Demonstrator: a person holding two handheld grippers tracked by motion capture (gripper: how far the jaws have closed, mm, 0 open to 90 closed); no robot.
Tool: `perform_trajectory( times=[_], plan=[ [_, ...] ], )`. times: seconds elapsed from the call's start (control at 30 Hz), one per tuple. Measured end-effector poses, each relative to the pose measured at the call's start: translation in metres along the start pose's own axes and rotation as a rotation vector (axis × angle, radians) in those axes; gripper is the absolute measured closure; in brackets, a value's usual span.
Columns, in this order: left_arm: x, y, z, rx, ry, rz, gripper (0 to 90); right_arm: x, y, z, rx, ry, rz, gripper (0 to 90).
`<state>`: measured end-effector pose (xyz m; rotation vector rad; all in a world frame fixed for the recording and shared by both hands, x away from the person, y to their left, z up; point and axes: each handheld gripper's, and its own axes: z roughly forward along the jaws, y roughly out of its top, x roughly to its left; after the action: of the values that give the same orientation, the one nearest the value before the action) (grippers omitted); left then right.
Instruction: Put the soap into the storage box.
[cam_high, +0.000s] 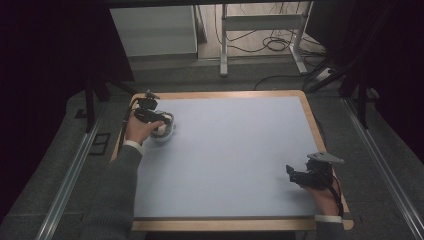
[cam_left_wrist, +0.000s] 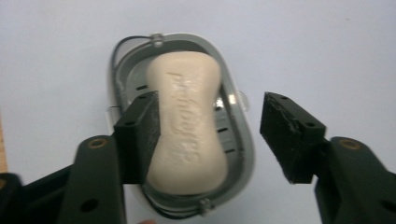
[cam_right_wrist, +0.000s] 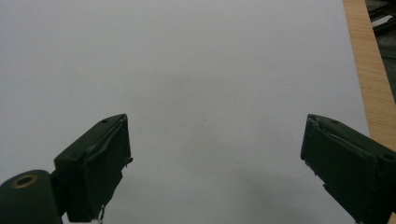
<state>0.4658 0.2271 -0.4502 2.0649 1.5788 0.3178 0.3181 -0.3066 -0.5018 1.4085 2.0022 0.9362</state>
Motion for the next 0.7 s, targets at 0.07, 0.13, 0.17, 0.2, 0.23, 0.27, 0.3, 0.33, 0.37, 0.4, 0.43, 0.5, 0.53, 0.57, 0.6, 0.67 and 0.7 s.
perform_trajectory(
  times=[0.07,0.13,0.17,0.2,0.23,0.27,0.3,0.33,0.37,0.4,0.43,0.5,0.53,0.57,0.6,0.67,0.7],
  plan=[
    [-0.004,-0.002,-0.006,-0.018,-0.010,0.013,34.6,0.000,0.000,0.000,-0.001,0.000,-0.002,8.1],
    [-0.008,-0.006,-0.011,-0.037,-0.038,0.032,33.4,0.001,0.000,0.000,-0.001,0.000,-0.002,8.1],
    [-0.011,-0.008,-0.013,-0.043,-0.048,0.048,33.3,0.001,0.000,0.000,-0.001,-0.001,-0.002,8.1],
    [-0.014,-0.010,-0.016,-0.049,-0.060,0.061,33.1,0.000,0.000,0.000,-0.001,-0.001,-0.002,8.1],
    [-0.018,-0.013,-0.018,-0.060,-0.075,0.071,32.5,0.000,0.000,0.000,0.000,-0.001,-0.002,8.1],
    [-0.021,-0.016,-0.020,-0.072,-0.086,0.082,32.2,0.000,0.000,0.000,0.000,-0.001,-0.003,8.1],
    [-0.024,-0.019,-0.023,-0.082,-0.093,0.097,32.1,0.001,0.000,0.000,0.000,-0.001,-0.003,8.1],
    [-0.027,-0.022,-0.024,-0.092,-0.104,0.112,31.8,0.001,0.000,0.000,0.000,-0.001,-0.003,8.1],
    [-0.029,-0.025,-0.026,-0.102,-0.117,0.123,31.6,0.001,0.000,0.000,0.000,-0.001,-0.002,8.1],
    [-0.032,-0.028,-0.027,-0.111,-0.133,0.132,31.4,0.001,0.000,0.000,-0.001,-0.002,-0.003,8.1],
    [-0.035,-0.033,-0.028,-0.121,-0.153,0.148,31.0,0.001,0.000,-0.001,-0.002,-0.001,-0.001,8.1],
    [-0.039,-0.039,-0.028,-0.129,-0.169,0.167,30.6,0.001,0.000,-0.001,-0.003,-0.001,-0.001,8.1],
    [-0.041,-0.043,-0.028,-0.135,-0.180,0.175,30.6,0.001,0.000,-0.001,-0.002,-0.002,-0.002,8.1],
    [-0.043,-0.047,-0.028,-0.141,-0.193,0.181,30.4,0.001,0.000,-0.001,-0.002,-0.003,-0.003,8.1],
    [-0.045,-0.052,-0.028,-0.146,-0.200,0.189,30.2,0.001,0.000,-0.001,-0.003,-0.003,-0.004,8.1],
    [-0.050,-0.062,-0.025,-0.151,-0.216,0.211,30.2,0.001,0.000,-0.001,-0.003,-0.002,-0.006,8.1],
    [-0.053,-0.067,-0.023,-0.148,-0.226,0.221,30.2,0.002,0.000,-0.001,-0.002,0.000,-0.006,8.1]
  ],
)
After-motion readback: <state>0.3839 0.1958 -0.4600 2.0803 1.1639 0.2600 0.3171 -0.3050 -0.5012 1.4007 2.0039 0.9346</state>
